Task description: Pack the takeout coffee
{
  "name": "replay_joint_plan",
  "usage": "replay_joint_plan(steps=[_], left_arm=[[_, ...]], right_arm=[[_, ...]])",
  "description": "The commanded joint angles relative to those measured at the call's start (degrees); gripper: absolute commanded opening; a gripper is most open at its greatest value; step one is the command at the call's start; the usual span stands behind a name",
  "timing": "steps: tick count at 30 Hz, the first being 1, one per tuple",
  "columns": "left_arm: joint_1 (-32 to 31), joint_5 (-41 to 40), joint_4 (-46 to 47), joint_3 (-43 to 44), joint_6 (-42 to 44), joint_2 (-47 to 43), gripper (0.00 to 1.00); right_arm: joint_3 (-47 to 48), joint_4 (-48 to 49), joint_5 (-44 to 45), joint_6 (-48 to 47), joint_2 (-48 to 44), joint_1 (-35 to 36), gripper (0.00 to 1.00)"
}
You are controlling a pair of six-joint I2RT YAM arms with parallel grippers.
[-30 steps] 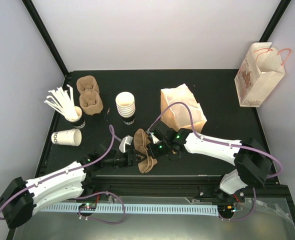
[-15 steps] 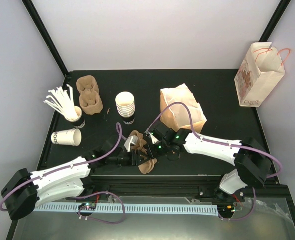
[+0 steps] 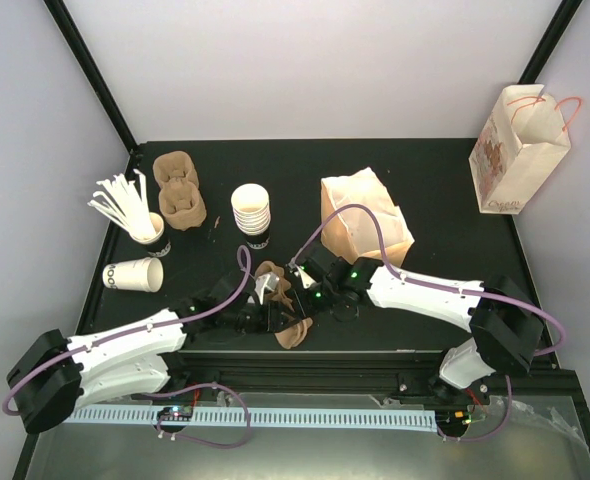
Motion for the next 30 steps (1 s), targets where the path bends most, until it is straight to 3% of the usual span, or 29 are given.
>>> replay_joint_plan(steps=[1, 6, 9, 11, 17, 22, 30], left_arm=[[-0.5, -1.0, 0.1, 2.0, 0.4, 0.9, 0.46], [-1.0, -0.9, 0.8, 2.4, 0.6, 1.8, 0.63], [-1.4, -0.8, 1.5, 2.4, 0.7, 2.3, 0.63], [-1.4, -1.4, 0.9, 2.4, 0.6, 2.3, 0.57], [-1.4, -6.5, -8.3, 4.2, 1.9, 1.0, 0.28], [-1.4, -9.2, -13.8, 5.1, 2.6, -2.5, 0.1], [-0.9, -12.7, -20.9, 5.7, 2.6, -7.6, 0.01]], right_arm=[[1.7, 0.0, 0.1, 0.3, -1.1, 0.5, 0.03], [1.4, 0.2, 0.2, 0.6, -1.2, 0.5, 0.03], [1.4, 0.3, 0.3, 0.8, -1.2, 0.5, 0.02], [1.4, 0.2, 0.3, 0.7, -1.2, 0.6, 0.01], [2.1, -2.2, 2.9, 0.0, -1.2, 0.6, 0.01], [2.3, -5.0, 6.6, -1.2, -0.8, 0.6, 0.01], [2.3, -6.9, 9.8, -1.6, -0.9, 0.5, 0.02]])
